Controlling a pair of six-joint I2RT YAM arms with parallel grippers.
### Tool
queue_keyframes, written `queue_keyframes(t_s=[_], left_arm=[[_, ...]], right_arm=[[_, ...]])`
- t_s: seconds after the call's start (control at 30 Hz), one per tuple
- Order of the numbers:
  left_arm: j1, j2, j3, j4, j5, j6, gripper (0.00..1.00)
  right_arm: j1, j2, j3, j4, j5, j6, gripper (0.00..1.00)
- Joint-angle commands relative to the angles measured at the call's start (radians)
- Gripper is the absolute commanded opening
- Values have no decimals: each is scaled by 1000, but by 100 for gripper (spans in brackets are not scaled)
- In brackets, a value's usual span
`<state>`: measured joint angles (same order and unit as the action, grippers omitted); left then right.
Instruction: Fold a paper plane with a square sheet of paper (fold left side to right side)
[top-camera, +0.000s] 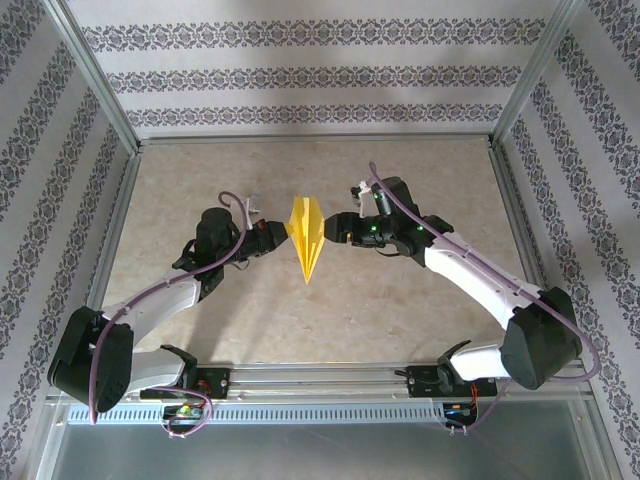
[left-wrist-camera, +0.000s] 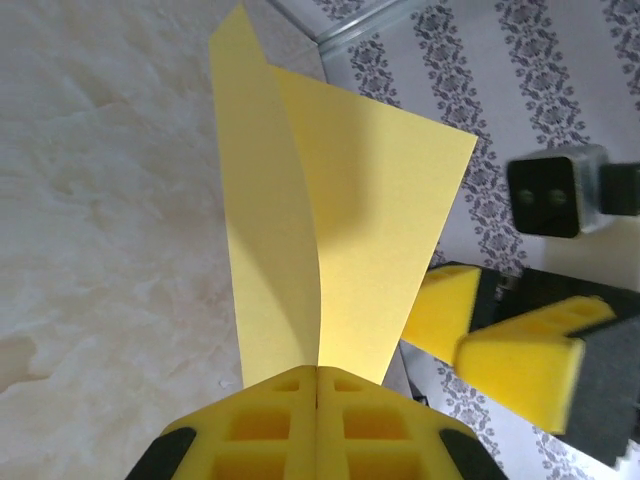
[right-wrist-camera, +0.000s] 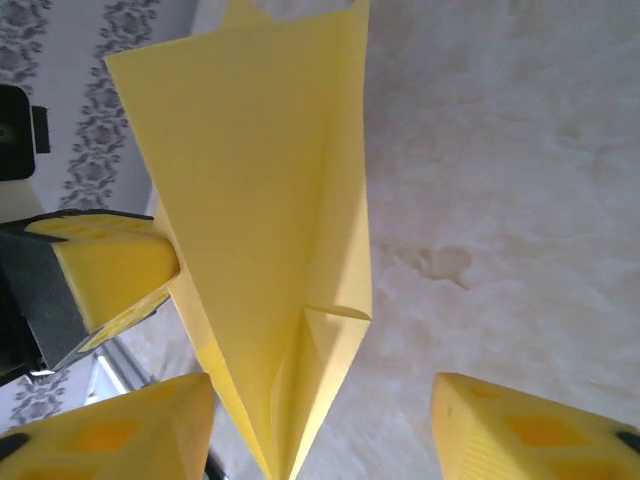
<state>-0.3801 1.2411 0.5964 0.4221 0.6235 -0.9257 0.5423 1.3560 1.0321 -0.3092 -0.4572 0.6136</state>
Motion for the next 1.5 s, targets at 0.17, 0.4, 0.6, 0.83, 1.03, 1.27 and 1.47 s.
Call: queue_keyframes(t_s=[0.17, 0.4, 0.6, 0.83, 1.03, 1.27, 1.47], left_arm=[[-20, 30, -56, 0, -104, -48, 0], [-29, 136, -67, 50, -116, -64, 0], [-40, 244, -67, 141, -102, -101, 0], [-51, 343, -73, 245, -74, -141, 0], [-54, 365, -79, 267, -74, -142, 0], [-62, 389, -76, 288, -68, -151, 0], [-66, 396, -72, 293, -68, -154, 0]], right_arm=[[96, 34, 63, -179, 90, -46, 64], [178, 146, 57, -78, 61, 27, 63], [178, 240, 46, -29, 43, 95, 62], [173, 315, 50, -11, 38, 102, 63], [157, 352, 40, -17, 66, 112, 65], [150, 384, 40, -1, 63, 109, 64], [137, 409, 43, 4, 70, 110, 59]])
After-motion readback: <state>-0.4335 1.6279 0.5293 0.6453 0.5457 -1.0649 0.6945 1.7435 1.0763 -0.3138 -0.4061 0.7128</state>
